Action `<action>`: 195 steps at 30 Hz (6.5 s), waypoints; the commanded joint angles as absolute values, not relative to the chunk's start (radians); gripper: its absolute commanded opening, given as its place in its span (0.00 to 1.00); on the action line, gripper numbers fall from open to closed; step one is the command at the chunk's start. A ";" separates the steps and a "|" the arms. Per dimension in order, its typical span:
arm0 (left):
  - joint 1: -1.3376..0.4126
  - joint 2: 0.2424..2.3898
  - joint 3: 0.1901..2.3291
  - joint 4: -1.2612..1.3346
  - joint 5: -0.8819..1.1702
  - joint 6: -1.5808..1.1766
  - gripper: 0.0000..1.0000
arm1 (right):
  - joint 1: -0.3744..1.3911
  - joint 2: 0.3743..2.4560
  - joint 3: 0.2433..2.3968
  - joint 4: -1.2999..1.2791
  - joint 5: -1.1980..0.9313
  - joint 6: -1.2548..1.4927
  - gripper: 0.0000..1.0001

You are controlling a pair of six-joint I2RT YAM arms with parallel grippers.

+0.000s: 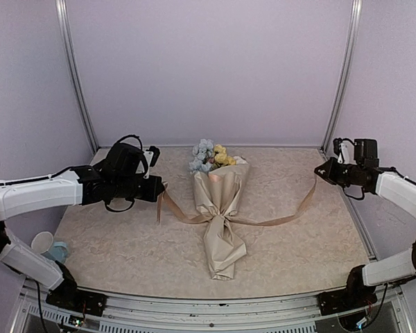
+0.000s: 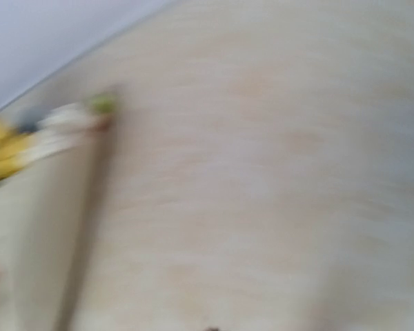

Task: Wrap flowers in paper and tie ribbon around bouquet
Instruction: Tie the ribbon around the folded bouquet, then adjust the half-tied ribbon on the folded bouquet, then pick up the left side of the half-tied ribbon at the center of the board, then pass from the left arm to the right

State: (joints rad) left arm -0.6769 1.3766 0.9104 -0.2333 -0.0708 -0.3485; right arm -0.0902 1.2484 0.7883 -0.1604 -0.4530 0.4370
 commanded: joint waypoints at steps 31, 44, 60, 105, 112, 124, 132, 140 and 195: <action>-1.116 1.288 1.228 -0.309 -0.137 -0.120 0.00 | 0.761 1.282 1.139 -0.575 0.023 0.332 1.00; -1.138 1.273 1.245 -0.320 -0.129 -0.066 0.00 | 0.665 1.457 1.577 -1.235 0.762 0.514 1.00; -1.140 1.262 1.211 -0.323 -0.156 -0.071 0.00 | 0.780 1.477 1.486 -0.961 -0.266 -0.014 1.00; -0.916 1.323 0.997 -0.350 -0.052 0.014 0.77 | 0.816 1.255 1.077 -0.281 -0.387 0.280 0.83; -0.870 1.589 0.970 -0.274 0.053 0.097 0.78 | 0.816 1.332 1.079 -0.254 -0.434 0.274 0.83; -0.841 1.827 1.015 -0.234 0.039 0.074 0.00 | 0.816 1.352 1.039 -0.254 -0.472 0.249 0.83; -0.842 1.576 0.983 -0.146 0.295 0.012 0.00 | 0.815 1.316 1.003 -0.157 -0.481 0.256 0.82; -0.859 1.523 0.925 0.118 0.565 -0.128 0.00 | 0.821 1.402 0.939 0.070 -0.522 0.315 0.69; -0.886 1.738 0.849 0.562 0.645 -0.473 0.12 | 1.037 1.580 0.583 0.720 -0.260 0.625 0.00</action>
State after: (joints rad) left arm -0.8974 1.7554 0.8738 0.5270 0.6434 -0.4717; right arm 1.0321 1.6138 0.5896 0.6960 -0.2543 0.6369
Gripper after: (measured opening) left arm 0.017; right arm 0.004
